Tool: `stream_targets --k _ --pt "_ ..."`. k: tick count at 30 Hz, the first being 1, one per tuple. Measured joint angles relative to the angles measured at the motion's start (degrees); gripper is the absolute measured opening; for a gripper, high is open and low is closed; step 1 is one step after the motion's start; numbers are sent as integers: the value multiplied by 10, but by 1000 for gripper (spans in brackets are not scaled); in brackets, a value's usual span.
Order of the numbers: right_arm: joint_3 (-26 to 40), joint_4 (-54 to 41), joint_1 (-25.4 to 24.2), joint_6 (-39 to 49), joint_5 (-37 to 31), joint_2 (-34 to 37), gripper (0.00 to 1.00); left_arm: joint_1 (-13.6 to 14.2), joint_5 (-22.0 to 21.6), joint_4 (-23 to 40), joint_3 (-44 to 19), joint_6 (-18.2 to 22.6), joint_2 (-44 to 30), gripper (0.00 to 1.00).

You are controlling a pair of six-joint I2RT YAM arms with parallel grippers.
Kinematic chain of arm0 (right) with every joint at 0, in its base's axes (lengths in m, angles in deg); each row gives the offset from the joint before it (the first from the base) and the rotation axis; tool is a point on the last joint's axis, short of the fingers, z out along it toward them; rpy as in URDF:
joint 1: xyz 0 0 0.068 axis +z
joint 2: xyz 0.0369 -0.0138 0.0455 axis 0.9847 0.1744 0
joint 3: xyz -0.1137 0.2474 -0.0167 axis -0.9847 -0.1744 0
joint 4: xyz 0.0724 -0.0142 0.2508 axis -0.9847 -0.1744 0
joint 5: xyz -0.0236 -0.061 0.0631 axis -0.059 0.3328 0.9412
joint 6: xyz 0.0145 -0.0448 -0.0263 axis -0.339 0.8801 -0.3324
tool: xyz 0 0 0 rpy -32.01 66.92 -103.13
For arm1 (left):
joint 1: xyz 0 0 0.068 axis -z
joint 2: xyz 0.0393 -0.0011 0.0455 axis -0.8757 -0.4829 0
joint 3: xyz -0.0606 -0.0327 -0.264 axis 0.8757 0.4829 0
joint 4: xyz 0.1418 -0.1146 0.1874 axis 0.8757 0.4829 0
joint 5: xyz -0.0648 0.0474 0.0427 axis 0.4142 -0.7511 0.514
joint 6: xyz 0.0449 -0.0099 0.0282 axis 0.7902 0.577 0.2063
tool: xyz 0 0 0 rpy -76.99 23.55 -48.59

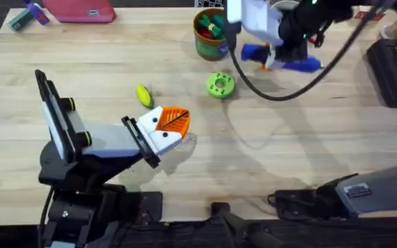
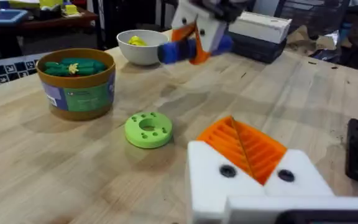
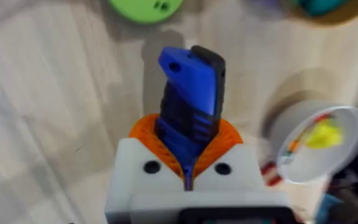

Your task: Pick up the gripper from the table and insert it into the empty holder that is missing its gripper. Then pick up a screw, insert it into the mounting hole, and use the screwdriver to tighten it. Finally, clean up the table by picking up the vegetable and placing it into the bucket.

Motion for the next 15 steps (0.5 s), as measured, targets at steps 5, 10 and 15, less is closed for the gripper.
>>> stream_targets --k 5,10,15 --pt "-53 23 -37 14 -3 32 25 0 0 0 0 0 0 18" --pt "-93 71 -58 41 -8 62 25 0 0 0 0 0 0 18" --pt "-101 79 -59 53 -9 98 25 0 0 0 0 0 0 18"
